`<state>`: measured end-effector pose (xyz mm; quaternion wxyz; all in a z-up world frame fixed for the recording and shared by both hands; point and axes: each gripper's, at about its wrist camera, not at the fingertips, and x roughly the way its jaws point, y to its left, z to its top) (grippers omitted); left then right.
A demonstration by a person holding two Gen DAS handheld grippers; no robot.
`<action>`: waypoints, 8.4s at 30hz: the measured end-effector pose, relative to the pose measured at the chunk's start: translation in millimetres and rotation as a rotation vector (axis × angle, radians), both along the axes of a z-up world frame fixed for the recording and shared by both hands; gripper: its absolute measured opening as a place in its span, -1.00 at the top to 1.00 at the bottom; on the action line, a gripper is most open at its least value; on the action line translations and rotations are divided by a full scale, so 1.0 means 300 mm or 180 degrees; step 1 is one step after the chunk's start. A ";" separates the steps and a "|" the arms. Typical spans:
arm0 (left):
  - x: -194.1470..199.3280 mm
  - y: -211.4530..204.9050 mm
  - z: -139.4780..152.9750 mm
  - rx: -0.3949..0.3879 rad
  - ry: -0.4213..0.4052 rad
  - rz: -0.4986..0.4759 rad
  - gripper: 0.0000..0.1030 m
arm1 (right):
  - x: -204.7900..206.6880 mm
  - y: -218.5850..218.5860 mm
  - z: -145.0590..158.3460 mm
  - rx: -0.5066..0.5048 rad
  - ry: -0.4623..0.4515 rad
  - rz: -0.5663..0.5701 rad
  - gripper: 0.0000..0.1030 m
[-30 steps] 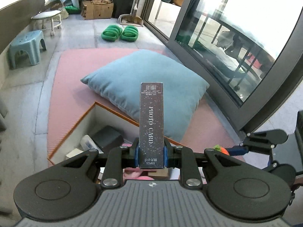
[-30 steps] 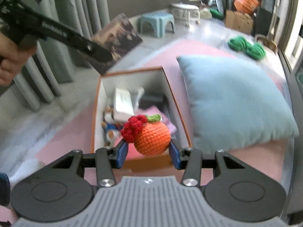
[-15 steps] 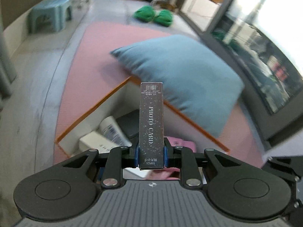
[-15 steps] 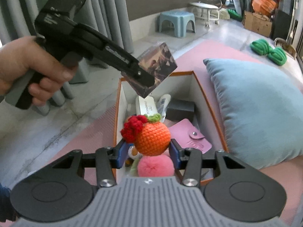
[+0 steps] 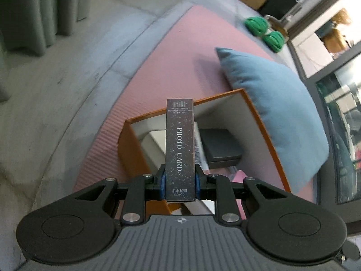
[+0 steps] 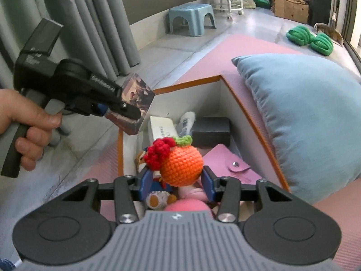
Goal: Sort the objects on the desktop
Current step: 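Lift the photo card box and crocheted orange and carry both over the shoebox, then lower both into the shoebox and open both grippers, then move both grippers back toward the round mirror compact and crocheted bunny, then grasp the round mirror compact with the left gripper while the right grasps the crocheted bunny, then lift the mirror compact and crocheted bunny off the mat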
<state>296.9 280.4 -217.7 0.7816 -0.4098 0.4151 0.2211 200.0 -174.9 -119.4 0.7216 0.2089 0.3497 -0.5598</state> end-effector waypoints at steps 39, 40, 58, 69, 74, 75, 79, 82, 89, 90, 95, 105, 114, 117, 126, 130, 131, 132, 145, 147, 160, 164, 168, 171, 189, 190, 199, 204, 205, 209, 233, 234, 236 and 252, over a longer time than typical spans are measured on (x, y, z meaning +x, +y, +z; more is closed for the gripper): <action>-0.002 -0.095 0.034 0.0173 -0.0251 -0.0178 0.07 | 0.037 0.015 -0.188 0.0706 0.0227 0.0778 -0.03; -0.001 -0.095 0.032 0.0172 -0.0249 -0.0182 0.07 | 0.033 0.016 -0.181 0.0652 0.0191 0.0772 -0.04; 0.037 -0.213 0.053 0.0220 -0.0195 -0.0569 0.05 | -0.059 0.037 -0.103 0.0549 0.0162 0.0964 -0.04; 0.022 -0.330 0.401 0.0536 -0.0288 -0.1107 -0.04 | -0.124 0.105 0.119 0.0385 0.0280 0.1070 -0.04; -0.027 -0.448 0.680 0.0644 -0.0394 -0.1472 -0.21 | -0.160 0.211 0.362 0.0181 0.0335 0.1019 -0.08; -0.045 -0.477 0.734 0.0696 -0.0408 -0.1548 -0.21 | -0.168 0.234 0.410 0.0146 0.0336 0.0983 -0.10; -0.138 -0.599 0.929 0.0882 -0.0490 -0.1835 -0.23 | -0.215 0.345 0.584 0.0022 0.0323 0.0832 -0.14; -0.240 -0.687 1.039 0.1059 -0.0586 -0.1902 -0.32 | -0.263 0.443 0.712 -0.0072 0.0227 0.0771 -0.17; -0.493 -0.771 1.084 0.1100 -0.0832 -0.1377 -0.48 | -0.399 0.624 0.940 -0.0293 -0.0597 0.0303 -0.36; -0.520 -0.777 1.073 0.1127 -0.0793 -0.1314 -0.48 | -0.405 0.632 0.947 -0.0295 -0.0704 0.0255 -0.36; -0.593 -0.771 1.054 0.0956 -0.0629 -0.1337 -0.48 | -0.360 0.630 0.916 -0.0316 -0.0790 0.0218 -0.36; -0.610 -0.889 0.921 0.0919 -0.0346 -0.1983 -0.56 | -0.294 0.687 0.854 -0.0362 -0.0573 0.0460 -0.35; -0.410 -1.005 0.627 0.1031 -0.0153 -0.2375 -0.65 | -0.397 0.614 0.843 -0.0438 0.0065 0.0280 -0.55; -0.343 -1.034 0.510 0.0964 -0.0076 -0.2399 -0.66 | -0.449 0.567 0.788 -0.0308 0.0262 0.0103 -0.55; -0.263 -1.136 0.218 0.1118 0.0162 -0.2604 -0.65 | -0.544 0.539 0.607 0.0071 0.0500 -0.0046 -0.55; -0.262 -1.153 0.101 0.1049 0.0093 -0.2482 -0.66 | -0.561 0.510 0.487 0.0295 0.0597 -0.0001 -0.55; -0.260 -1.154 0.079 0.1050 0.0092 -0.2447 -0.66 | -0.565 0.493 0.457 0.0347 0.0611 0.0031 -0.55; -0.259 -1.155 0.058 0.1071 0.0083 -0.2411 -0.66 | -0.568 0.473 0.426 0.0381 0.0615 0.0040 -0.55; -0.261 -1.269 -0.148 0.1303 -0.0108 -0.2689 -0.65 | -0.705 0.261 0.042 0.0701 0.0038 -0.0366 -0.56; -0.262 -1.285 -0.179 0.1329 -0.0101 -0.2746 -0.65 | -0.716 0.235 -0.003 0.0747 -0.0032 -0.0397 -0.56; -0.217 -1.325 -0.322 0.1370 -0.0133 -0.3151 -0.66 | -0.689 0.135 -0.178 0.0495 0.0298 0.0494 -0.64; -0.197 -1.333 -0.341 0.1362 -0.0167 -0.3218 -0.67 | -0.734 0.103 -0.210 0.0533 0.0133 0.0483 -0.64; -0.190 -1.346 -0.354 0.1456 -0.0195 -0.3270 -0.69 | -0.741 0.074 -0.249 0.0587 0.0000 0.0580 -0.64; -0.189 -1.354 -0.358 0.1490 -0.0218 -0.3288 -0.69 | -0.720 0.064 -0.271 0.0629 -0.0033 0.0680 -0.64; -0.187 -1.367 -0.360 0.1570 -0.0337 -0.3256 -0.65 | -0.716 0.024 -0.307 0.0745 -0.0002 0.0874 -0.65; -0.181 -1.366 -0.362 0.1569 -0.0336 -0.3254 -0.65 | -0.717 0.024 -0.308 0.0752 -0.0009 0.0879 -0.65; -0.191 -1.355 -0.354 0.1502 -0.0343 -0.3295 -0.64 | -0.731 0.027 -0.316 0.0848 -0.0050 0.0988 -0.51; -0.198 -1.356 -0.349 0.1499 -0.0338 -0.3313 -0.63 | -0.742 0.029 -0.313 0.0820 -0.0048 0.1062 -0.41; -0.199 -1.356 -0.349 0.1496 -0.0337 -0.3315 -0.63 | -0.743 0.030 -0.313 0.0814 -0.0048 0.1074 -0.40; -0.198 -1.351 -0.344 0.1462 -0.0335 -0.3314 -0.63 | -0.749 0.036 -0.310 0.0790 -0.0035 0.1129 -0.33; -0.299 -1.138 -0.311 0.1455 -0.0207 -0.3046 -0.63 | -0.895 0.175 -0.298 0.0751 0.0203 0.2071 -0.28; -0.295 -1.132 -0.314 0.1464 -0.0176 -0.3058 -0.63 | -0.904 0.191 -0.299 0.0734 0.0215 0.2157 -0.28; -0.301 -1.129 -0.319 0.1477 -0.0093 -0.3073 -0.63 | -0.918 0.214 -0.305 0.0710 0.0232 0.2274 -0.33; -0.359 -1.155 -0.316 0.1667 -0.0021 -0.2892 -0.70 | -0.975 0.213 -0.353 0.1178 -0.0432 0.0846 -0.63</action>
